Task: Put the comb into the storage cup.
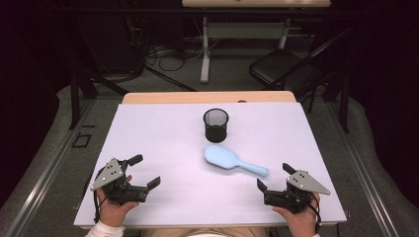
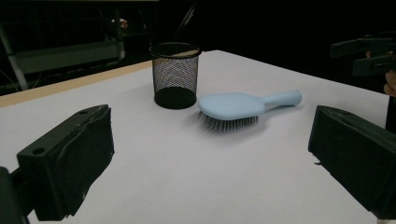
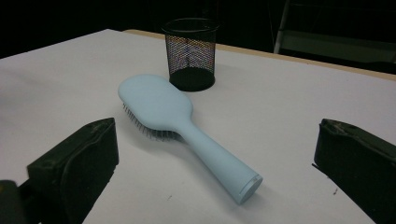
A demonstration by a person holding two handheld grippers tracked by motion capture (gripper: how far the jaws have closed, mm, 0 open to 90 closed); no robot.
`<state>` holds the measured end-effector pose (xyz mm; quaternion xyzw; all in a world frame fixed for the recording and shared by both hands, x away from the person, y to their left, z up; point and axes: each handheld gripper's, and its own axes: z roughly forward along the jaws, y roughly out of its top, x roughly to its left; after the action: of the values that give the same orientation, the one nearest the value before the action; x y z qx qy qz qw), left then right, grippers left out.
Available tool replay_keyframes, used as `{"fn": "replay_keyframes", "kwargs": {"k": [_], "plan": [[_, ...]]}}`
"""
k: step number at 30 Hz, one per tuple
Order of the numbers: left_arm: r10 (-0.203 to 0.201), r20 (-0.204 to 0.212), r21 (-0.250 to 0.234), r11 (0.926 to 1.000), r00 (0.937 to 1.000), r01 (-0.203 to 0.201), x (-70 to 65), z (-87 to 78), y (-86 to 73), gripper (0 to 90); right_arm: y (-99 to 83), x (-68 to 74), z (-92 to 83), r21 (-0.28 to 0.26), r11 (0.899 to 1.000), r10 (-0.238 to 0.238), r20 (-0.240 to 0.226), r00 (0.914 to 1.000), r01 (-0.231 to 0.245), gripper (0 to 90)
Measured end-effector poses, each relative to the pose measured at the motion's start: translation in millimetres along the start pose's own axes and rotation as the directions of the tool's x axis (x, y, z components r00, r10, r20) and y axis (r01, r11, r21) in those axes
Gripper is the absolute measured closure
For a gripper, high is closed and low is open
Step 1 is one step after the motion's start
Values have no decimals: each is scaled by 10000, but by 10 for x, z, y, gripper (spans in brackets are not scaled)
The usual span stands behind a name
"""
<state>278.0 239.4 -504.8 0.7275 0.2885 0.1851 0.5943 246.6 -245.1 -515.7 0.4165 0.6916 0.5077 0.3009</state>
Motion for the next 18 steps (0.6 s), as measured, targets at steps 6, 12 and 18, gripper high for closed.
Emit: {"fn": "replay_keyframes", "kwargs": {"k": [6, 12, 18], "plan": [[-47, -128, 21, 10000, 9999, 47, -2, 1, -7, 2, 2, -13, 26, 10, 10000, 36, -104, 9999, -36, 0], [30, -61, 92, 10000, 10000, -30, -13, 24, -7, 2, 5, 12, 30, 171, 9997, -187, -143, 9997, 189, 0], [101, -27, 171, 9998, 9999, -101, -38, 64, -11, 2, 13, 16, 50, 555, 9979, -328, -56, 9994, 330, 0]]}}
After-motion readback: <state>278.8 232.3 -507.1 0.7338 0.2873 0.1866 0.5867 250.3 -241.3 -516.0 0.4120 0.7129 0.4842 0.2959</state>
